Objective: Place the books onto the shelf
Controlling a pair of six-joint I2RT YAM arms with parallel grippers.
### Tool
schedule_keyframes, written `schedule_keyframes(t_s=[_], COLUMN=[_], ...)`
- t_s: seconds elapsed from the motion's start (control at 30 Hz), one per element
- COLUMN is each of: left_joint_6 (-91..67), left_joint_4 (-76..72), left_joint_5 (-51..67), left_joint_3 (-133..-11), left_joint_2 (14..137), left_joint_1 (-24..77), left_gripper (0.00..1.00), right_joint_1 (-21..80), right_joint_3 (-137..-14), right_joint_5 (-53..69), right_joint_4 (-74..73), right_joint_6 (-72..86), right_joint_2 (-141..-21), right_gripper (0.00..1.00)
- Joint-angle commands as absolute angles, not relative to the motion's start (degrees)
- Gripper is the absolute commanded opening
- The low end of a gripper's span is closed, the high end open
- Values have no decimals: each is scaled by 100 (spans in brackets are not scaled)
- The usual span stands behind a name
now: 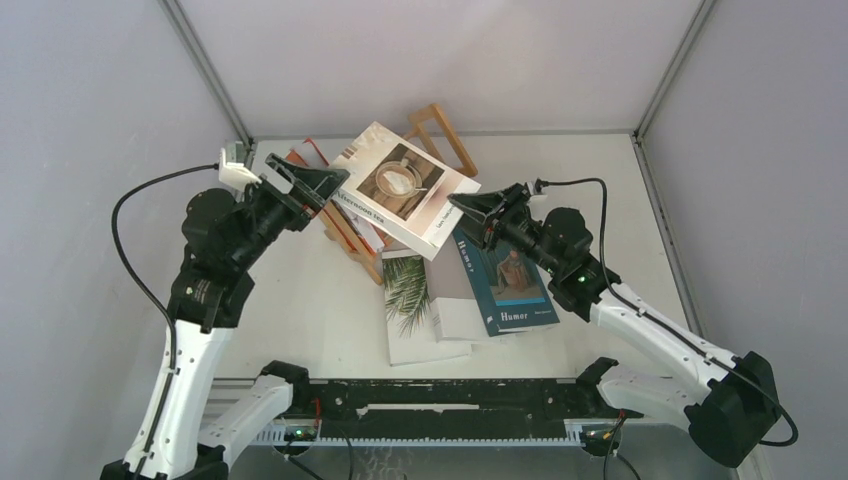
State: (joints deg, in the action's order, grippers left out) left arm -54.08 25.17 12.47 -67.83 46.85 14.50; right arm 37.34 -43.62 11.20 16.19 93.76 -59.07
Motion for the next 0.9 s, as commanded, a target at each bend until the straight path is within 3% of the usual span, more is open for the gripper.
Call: schedule_keyframes(t_s=[0.0, 0.53, 0.7, 0.87], left_joint_6=[-5537, -5757, -5765, -5772], left_joint_4=[2146, 1690, 1558, 1477], left_joint_5=[1537, 1670, 1748, 1768], left_joint_3=[-6564, -6409, -6245, -6108], left_joint_2=[4634, 4763, 4692, 4599], left_joint_1=[1314, 1270, 1257, 1228], left_gripper=[100, 98, 87, 62], right_joint_1=[3781, 3944, 3955, 3956], right_joint_3=[-4658, -4656, -4656, -4652], right_joint_5=[1276, 1551, 1549, 1569], right_joint_4=[2321, 2808, 2938, 3027], right_joint_6=[9574, 9792, 9859, 9895], right_joint_2=[-5911, -6361, -6482, -6586], right_gripper=[24, 24, 24, 25])
